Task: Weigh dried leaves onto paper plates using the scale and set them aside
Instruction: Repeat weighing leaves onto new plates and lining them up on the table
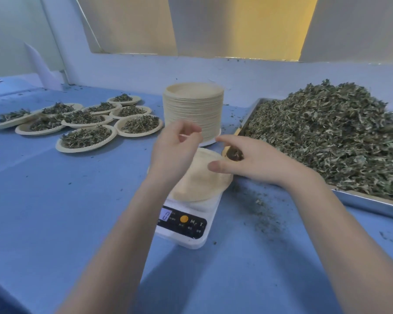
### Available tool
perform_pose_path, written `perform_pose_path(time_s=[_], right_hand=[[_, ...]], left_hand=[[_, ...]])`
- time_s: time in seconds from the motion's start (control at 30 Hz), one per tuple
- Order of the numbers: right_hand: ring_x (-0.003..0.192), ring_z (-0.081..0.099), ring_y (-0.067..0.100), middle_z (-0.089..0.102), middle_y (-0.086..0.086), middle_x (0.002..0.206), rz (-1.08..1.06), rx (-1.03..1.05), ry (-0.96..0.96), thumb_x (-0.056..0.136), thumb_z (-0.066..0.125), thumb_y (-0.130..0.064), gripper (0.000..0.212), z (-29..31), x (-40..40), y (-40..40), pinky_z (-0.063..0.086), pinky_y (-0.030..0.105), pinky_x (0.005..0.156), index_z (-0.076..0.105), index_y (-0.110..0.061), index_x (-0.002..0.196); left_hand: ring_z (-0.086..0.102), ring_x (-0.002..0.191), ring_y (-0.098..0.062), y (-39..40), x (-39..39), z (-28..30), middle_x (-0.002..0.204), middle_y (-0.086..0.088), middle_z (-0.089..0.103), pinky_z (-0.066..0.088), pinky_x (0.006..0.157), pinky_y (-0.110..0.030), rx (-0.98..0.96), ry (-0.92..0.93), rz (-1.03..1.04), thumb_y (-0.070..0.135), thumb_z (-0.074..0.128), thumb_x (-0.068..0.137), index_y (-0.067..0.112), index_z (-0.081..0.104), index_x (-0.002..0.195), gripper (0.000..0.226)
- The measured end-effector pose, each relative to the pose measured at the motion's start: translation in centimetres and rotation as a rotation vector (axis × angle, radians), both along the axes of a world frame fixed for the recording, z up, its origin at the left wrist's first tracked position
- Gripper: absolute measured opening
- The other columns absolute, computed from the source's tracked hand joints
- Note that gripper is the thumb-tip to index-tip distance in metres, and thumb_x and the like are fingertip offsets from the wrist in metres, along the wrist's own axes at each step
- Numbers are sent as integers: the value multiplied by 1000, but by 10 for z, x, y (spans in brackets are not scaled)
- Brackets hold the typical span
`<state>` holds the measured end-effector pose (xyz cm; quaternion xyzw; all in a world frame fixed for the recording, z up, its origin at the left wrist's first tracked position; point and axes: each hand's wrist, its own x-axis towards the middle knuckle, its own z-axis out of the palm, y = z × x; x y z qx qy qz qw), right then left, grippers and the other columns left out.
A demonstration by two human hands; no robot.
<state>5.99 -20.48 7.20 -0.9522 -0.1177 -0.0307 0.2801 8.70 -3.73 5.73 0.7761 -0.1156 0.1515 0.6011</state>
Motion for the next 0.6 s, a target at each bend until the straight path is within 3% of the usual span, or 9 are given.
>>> perform_pose_path(time_s=[0.1, 0.17, 0.23, 0.3, 0.37, 0.47, 0.6], right_hand=[[120, 50, 7, 57, -8, 126, -59, 61, -18, 73, 68, -55, 62, 6, -2, -22, 38, 22, 90, 49, -41, 131], [109, 53, 6, 59, -7, 117, -128, 85, -22, 70, 71, -50, 58, 8, -3, -44, 38, 21, 84, 54, -41, 125], [101, 55, 10, 58, -3, 116, -233, 45, -23, 72, 72, -46, 64, 8, -3, -71, 38, 22, 80, 51, -34, 132], [87, 58, 13, 61, -1, 109, -338, 19, -32, 76, 73, -41, 65, 5, -2, -97, 41, 24, 72, 49, -27, 135], [77, 55, 12, 61, -1, 101, -425, 10, -29, 78, 75, -36, 63, -3, -3, -117, 40, 23, 67, 50, -25, 135], [93, 54, 16, 62, 4, 109, -496, -28, 2, 80, 75, -31, 62, -20, 1, -135, 37, 22, 77, 50, -21, 135], [122, 49, 27, 51, 12, 136, -550, -37, 28, 83, 72, -22, 69, -41, 10, -138, 40, 31, 96, 39, -19, 143]], left_hand=[[52, 67, 10, -53, -2, 8, 73, 14, 57, 41, 65, -10, 84, 76, -87, 14, 57, 83, 28, 61, 78, 16], [59, 85, -7, -86, -3, 7, 77, 12, 57, 47, 79, -24, 67, 152, -101, 11, 52, 83, 26, 58, 78, 18], [60, 98, -21, -114, -4, 4, 88, 4, 61, 48, 86, -32, 87, 223, -116, 11, 49, 84, 26, 55, 80, 17], [57, 107, -27, -139, -3, 0, 109, -7, 62, 48, 89, -34, 137, 288, -138, 12, 47, 86, 20, 57, 99, 18], [51, 115, -29, -160, 2, -6, 126, -11, 54, 44, 88, -30, 211, 359, -150, 13, 45, 88, 13, 52, 123, 35], [45, 121, -34, -179, 12, -11, 137, -16, 41, 43, 97, -41, 307, 397, -119, 10, 40, 89, 9, 42, 133, 44], [43, 121, -39, -195, 35, -8, 141, -19, 30, 45, 93, -45, 473, 386, -82, 8, 37, 92, 7, 33, 138, 46]])
